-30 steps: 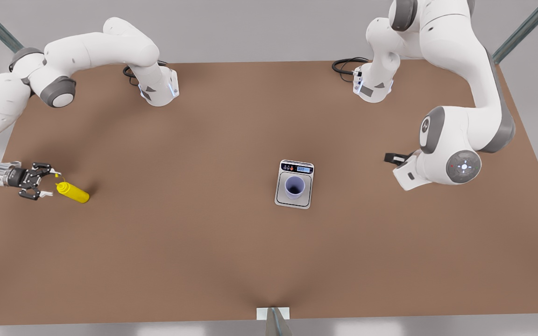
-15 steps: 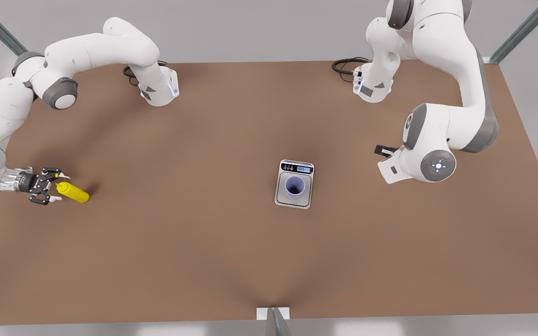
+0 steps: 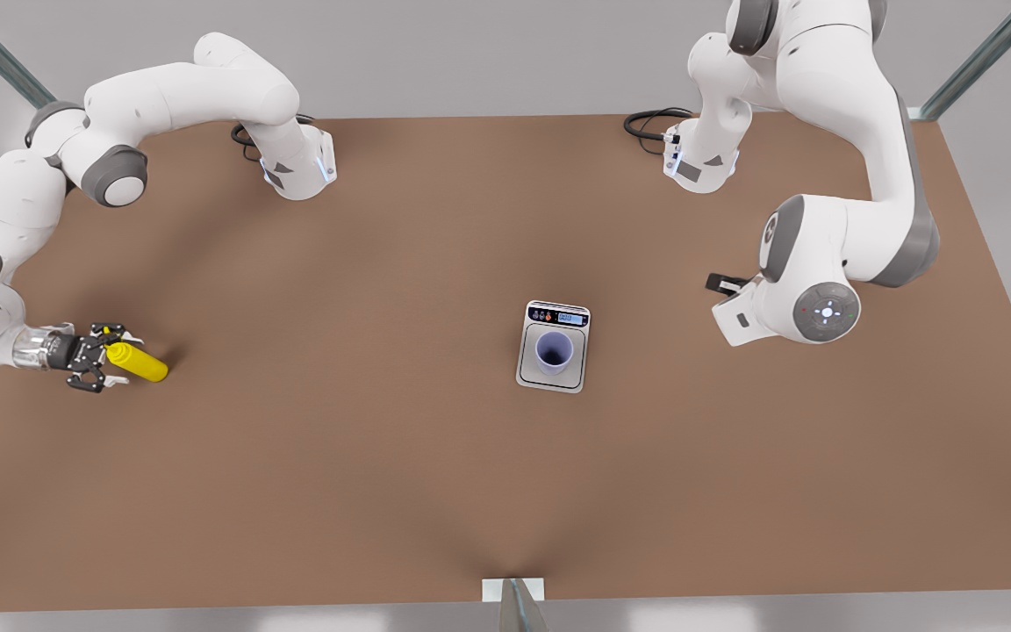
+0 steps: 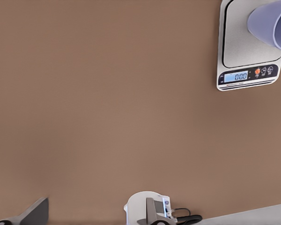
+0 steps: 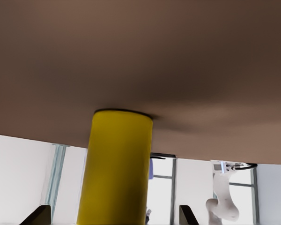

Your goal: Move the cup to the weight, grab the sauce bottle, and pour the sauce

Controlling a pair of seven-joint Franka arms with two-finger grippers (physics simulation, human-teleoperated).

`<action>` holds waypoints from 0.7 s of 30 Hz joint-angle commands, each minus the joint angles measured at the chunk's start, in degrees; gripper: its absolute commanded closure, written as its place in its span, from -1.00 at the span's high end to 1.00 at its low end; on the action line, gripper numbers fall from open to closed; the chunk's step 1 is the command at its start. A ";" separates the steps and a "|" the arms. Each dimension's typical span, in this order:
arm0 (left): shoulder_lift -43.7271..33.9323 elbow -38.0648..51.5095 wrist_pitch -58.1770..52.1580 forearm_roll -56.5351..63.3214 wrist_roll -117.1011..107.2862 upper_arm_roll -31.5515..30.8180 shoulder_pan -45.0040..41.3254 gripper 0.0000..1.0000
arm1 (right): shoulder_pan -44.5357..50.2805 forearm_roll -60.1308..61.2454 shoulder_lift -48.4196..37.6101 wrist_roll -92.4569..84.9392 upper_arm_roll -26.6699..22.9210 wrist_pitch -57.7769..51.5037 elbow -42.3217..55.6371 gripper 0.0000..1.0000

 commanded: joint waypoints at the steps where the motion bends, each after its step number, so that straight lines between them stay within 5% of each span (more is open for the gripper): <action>1: 0.00 0.00 0.00 0.05 0.00 0.03 0.06 1.00 | 0.00 -0.04 -0.09 0.09 0.04 -0.14 0.00 1.00; 9: -0.44 0.00 -0.09 0.23 -0.18 -0.06 -0.03 1.00 | 0.27 -0.39 -0.09 0.88 1.80 -1.55 -0.27 0.97; 11: -0.62 0.00 -0.09 0.23 -0.26 -0.06 0.06 1.00 | 0.27 -0.39 -0.09 0.88 1.80 -1.55 -0.18 0.44; 13: -0.62 0.00 -0.09 0.23 -0.26 -0.06 -0.03 1.00 | 0.27 -0.39 -0.09 0.88 1.89 -1.55 -0.09 0.13; 19: -0.62 0.00 -0.09 0.23 -0.26 -0.06 -0.03 1.00 | 0.44 -0.57 0.08 0.79 4.52 -1.55 -0.27 0.14; 21: -0.53 0.00 -0.09 0.40 -0.18 0.03 0.06 1.00 | 0.44 -0.83 0.17 0.79 4.52 -1.46 -0.27 -0.03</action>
